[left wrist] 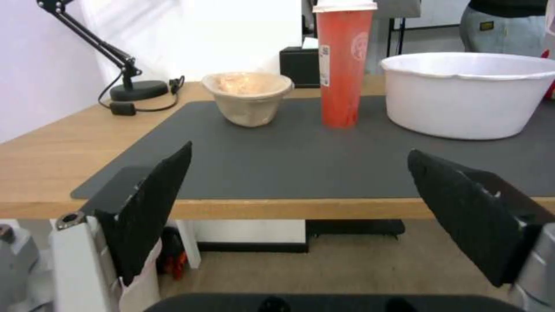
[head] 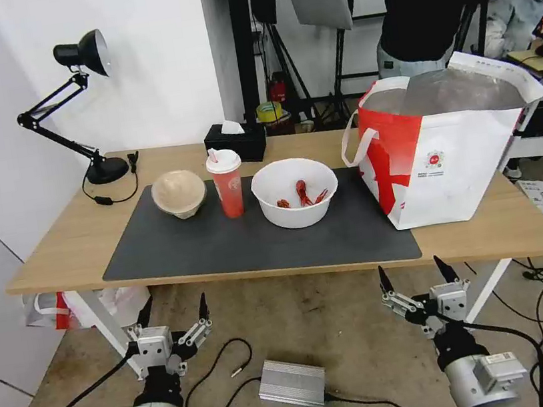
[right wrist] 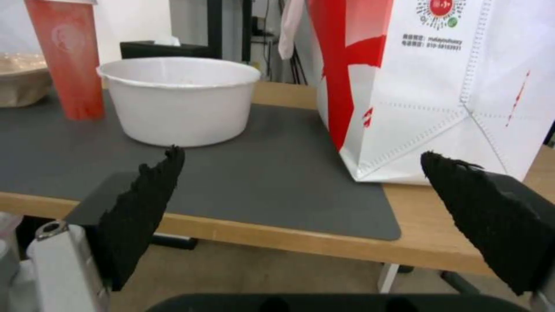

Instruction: Pick up the trash from the table and place it into the takeout bag.

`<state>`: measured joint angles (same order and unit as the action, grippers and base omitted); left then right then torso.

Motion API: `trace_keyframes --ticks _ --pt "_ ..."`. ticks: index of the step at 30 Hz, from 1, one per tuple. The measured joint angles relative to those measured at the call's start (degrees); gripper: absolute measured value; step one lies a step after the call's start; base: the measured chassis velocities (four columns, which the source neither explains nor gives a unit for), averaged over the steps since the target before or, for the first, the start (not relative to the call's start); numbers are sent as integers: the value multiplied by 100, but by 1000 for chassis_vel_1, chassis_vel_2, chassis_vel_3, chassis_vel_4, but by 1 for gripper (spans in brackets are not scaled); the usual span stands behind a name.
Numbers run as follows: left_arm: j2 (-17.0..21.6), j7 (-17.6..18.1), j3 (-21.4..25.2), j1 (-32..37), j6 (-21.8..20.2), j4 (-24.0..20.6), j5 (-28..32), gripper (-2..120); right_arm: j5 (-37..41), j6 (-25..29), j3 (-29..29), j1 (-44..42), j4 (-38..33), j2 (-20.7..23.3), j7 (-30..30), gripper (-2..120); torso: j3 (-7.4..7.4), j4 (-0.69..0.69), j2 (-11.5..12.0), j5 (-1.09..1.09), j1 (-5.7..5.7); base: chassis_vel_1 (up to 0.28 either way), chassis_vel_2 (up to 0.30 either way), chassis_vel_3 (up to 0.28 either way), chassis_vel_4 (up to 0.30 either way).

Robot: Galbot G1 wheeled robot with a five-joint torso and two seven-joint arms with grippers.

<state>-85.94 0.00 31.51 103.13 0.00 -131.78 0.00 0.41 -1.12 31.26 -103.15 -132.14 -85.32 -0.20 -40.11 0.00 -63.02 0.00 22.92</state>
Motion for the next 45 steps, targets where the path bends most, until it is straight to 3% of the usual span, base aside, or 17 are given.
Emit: trace_keyframes --ticks 5,10,12,13,20,28,45 --pt "0 6 -2 -1 -50 -9 37 100 259 -641 -169 -22 -289 350 -189 100 0 0 0 1 0 0 0 0 0" --pt "-7 136 -42 -15 -650 -200 405 100 569 -1408 -369 -52 -632 770 -421 100 0 -1 0 0 0 0 0 0 0" --pt "-15 234 -72 -26 -1109 -343 683 100 745 -1849 -484 -69 -826 1006 -555 100 0 -1 0 0 0 0 0 0 0" --pt "-15 234 -72 -26 -1109 -343 683 100 745 -1849 -484 -69 -826 1006 -555 100 0 -1 0 0 0 0 0 0 0" --pt "-35 483 -150 -56 -2277 -701 1392 100 1205 -2993 -857 -152 -1130 1714 -869 100 0 -2 0 0 0 0 0 0 0" --pt "-50 674 -239 -84 -3404 -1075 2135 100 1235 -3041 -905 -182 -1133 1829 -892 100 0 0 0 0 0 0 0 0 0" --pt "-17 557 -227 -43 -3457 -1144 2182 100 1217 -2886 -898 -175 -1118 1817 -873 100 0 0 0 0 0 0 0 0 0"
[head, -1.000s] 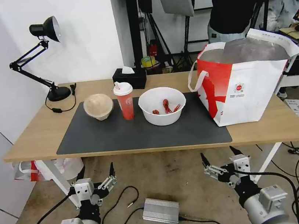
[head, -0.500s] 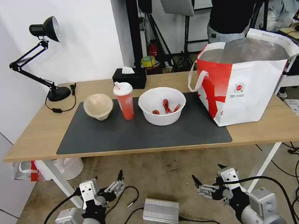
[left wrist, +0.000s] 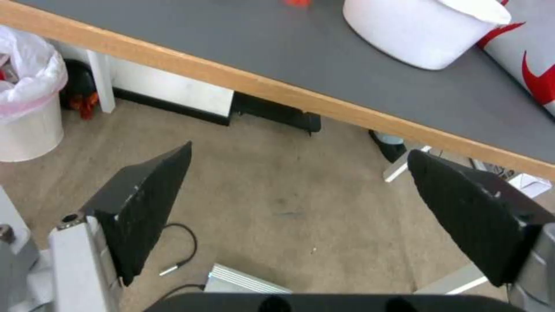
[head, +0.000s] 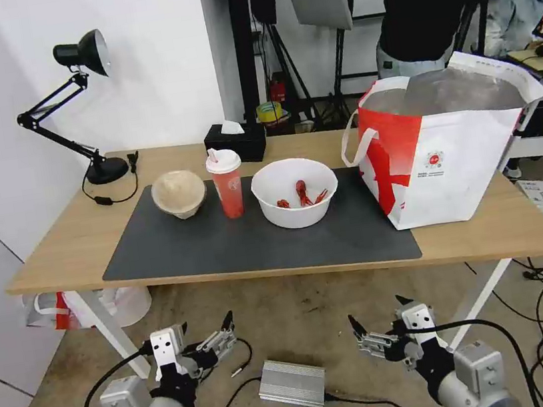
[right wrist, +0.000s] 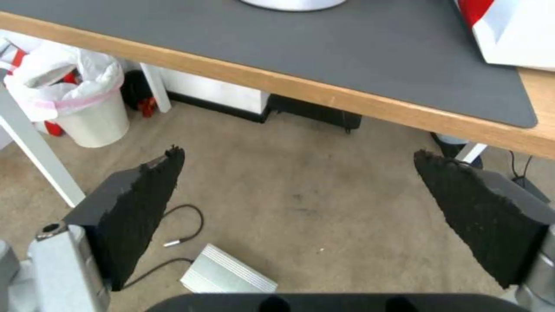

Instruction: Pick up the trash from the table and place it into the takeout bag.

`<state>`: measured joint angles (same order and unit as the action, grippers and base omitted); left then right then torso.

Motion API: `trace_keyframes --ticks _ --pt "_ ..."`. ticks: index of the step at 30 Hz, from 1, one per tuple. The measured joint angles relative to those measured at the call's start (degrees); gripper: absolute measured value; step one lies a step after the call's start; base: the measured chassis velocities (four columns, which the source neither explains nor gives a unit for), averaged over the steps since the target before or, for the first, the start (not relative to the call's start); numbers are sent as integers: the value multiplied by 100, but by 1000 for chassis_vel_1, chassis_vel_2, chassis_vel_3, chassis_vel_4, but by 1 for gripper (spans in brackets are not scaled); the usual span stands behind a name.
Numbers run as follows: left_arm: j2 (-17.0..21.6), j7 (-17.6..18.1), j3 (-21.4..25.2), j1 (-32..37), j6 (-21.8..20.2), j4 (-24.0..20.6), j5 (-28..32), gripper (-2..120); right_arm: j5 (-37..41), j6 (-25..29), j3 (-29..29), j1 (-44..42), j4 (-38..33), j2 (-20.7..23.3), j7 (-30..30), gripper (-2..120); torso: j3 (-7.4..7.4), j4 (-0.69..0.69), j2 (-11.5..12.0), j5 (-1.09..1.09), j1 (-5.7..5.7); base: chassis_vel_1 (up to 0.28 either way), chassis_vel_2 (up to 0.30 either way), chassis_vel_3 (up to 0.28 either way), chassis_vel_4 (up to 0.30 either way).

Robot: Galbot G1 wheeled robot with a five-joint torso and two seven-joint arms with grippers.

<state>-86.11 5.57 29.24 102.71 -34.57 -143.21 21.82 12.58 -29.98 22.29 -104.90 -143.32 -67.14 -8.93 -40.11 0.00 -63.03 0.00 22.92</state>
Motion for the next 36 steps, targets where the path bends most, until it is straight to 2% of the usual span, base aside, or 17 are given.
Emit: trace_keyframes --ticks 17,20,22,23,30,36 --pt "-13 -98 23 41 42 -2 -85 100 -3 73 1 31 7 -4 20 100 0 0 0 0 0 0 0 0 0" --pt "-20 -99 8 55 272 -2 -179 100 -2 96 4 37 8 -3 34 100 0 0 0 1 0 0 0 0 0" --pt "-17 -176 10 85 704 -6 -379 100 -1 201 5 38 7 -6 66 100 0 -1 0 0 0 0 0 0 0" --pt "-11 -212 20 84 790 -7 -379 100 2 251 3 42 7 -13 73 100 0 0 0 0 0 0 0 0 0" --pt "-34 -390 64 43 1122 -7 -391 100 18 569 -10 59 8 -43 154 100 0 0 0 0 0 0 0 0 0" --pt "-64 -420 60 28 1201 -7 -432 100 27 642 -10 62 8 -41 177 100 0 0 0 0 0 0 0 0 0"
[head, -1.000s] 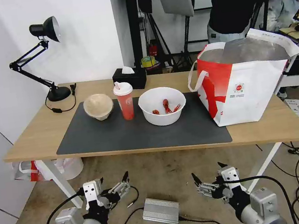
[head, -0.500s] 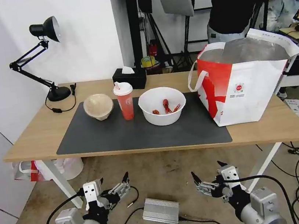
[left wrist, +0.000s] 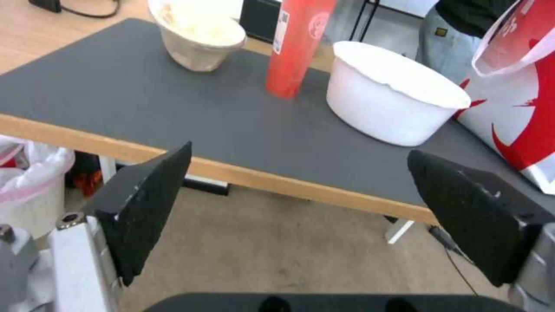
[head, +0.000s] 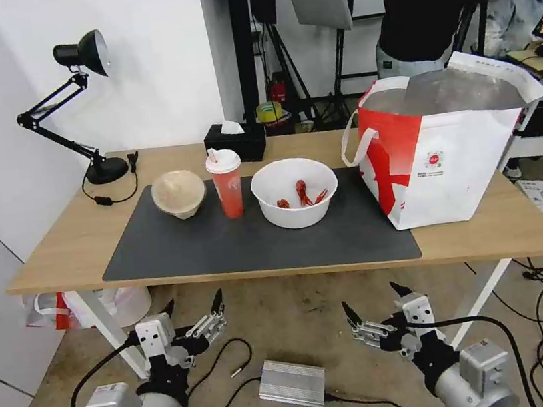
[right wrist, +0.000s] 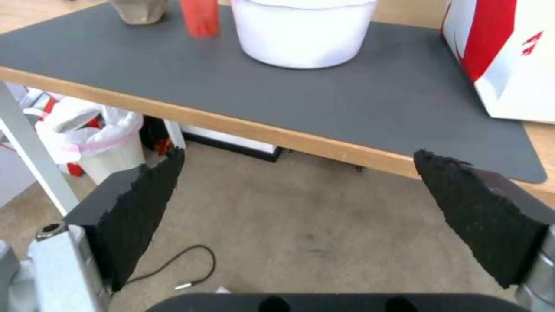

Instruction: Pick up the trash from the table and place it into the takeout bag.

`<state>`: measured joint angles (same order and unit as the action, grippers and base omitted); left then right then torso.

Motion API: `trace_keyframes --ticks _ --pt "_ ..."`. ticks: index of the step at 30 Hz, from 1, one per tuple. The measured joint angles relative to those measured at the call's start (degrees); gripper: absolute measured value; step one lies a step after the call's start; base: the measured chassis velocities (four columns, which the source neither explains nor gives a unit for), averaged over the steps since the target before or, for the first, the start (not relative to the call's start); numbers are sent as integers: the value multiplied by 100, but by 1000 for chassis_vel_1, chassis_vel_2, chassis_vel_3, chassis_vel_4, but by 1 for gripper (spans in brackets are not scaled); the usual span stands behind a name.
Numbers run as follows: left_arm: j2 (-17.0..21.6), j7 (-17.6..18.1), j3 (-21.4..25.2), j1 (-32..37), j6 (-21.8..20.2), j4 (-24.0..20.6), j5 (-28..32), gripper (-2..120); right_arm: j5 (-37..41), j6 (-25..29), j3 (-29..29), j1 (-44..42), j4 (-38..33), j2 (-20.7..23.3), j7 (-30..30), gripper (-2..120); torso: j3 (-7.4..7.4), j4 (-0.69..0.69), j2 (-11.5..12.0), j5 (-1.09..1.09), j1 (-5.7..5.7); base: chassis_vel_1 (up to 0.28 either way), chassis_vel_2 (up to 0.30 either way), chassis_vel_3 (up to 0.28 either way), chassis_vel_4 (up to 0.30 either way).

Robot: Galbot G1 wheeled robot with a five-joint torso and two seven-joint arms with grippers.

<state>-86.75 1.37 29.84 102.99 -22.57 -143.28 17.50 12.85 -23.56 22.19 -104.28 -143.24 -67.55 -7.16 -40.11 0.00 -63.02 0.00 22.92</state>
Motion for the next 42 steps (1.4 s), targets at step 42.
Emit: trace_keyframes --ticks 42 --pt "105 -164 37 -19 312 78 -287 100 22 1073 480 86 0 121 367 100 0 0 0 0 0 0 0 0 0"
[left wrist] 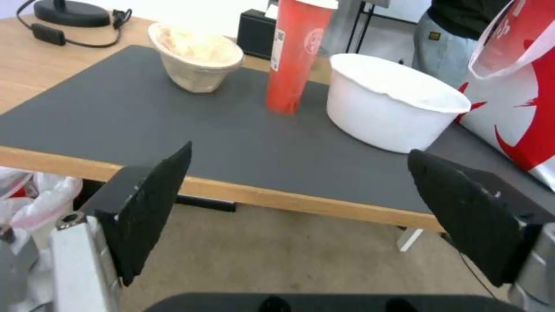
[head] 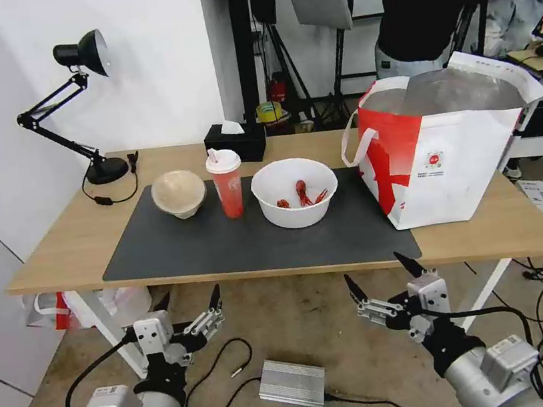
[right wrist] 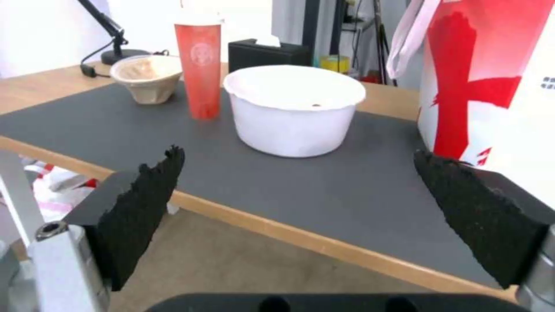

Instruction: Pick up the trash from the table and place it into the takeout bag.

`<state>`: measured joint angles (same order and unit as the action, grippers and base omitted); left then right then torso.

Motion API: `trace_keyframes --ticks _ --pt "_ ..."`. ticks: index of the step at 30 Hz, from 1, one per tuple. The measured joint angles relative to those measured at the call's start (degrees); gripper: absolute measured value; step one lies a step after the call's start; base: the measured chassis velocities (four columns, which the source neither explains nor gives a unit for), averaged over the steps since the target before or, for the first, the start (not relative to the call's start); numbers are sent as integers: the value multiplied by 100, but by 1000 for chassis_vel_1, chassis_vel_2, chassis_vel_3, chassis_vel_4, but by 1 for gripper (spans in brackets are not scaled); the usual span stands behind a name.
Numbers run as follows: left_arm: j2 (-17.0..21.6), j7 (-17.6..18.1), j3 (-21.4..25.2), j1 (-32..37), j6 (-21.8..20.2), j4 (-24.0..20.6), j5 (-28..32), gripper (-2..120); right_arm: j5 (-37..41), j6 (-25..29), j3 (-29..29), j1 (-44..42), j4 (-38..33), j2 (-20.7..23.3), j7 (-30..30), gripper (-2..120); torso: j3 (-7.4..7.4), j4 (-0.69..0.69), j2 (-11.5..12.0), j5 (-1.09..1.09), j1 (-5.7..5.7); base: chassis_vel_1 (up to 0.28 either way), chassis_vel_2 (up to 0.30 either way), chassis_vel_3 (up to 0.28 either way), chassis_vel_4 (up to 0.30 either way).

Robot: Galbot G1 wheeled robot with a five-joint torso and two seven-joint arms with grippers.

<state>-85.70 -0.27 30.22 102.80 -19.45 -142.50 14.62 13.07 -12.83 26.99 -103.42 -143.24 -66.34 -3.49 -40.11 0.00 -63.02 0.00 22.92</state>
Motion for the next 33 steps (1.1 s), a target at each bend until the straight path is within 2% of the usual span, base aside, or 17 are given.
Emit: trace_keyframes --ticks 5,7,24,33 --pt "47 1 15 -14 164 58 37 100 157 -50 103 76 0 140 0 100 0 0 0 0 0 0 0 0 0" --pt "55 11 0 2 120 37 185 100 258 -68 184 121 0 259 -7 100 0 0 0 0 0 0 0 0 0" --pt "-41 -19 -13 10 124 72 91 100 1006 -38 508 490 0 1007 110 100 0 0 0 -1 0 0 0 0 0" --pt "-138 -93 -16 118 132 20 146 100 1593 -35 505 1199 44 1659 193 100 0 0 0 0 0 0 0 0 0"
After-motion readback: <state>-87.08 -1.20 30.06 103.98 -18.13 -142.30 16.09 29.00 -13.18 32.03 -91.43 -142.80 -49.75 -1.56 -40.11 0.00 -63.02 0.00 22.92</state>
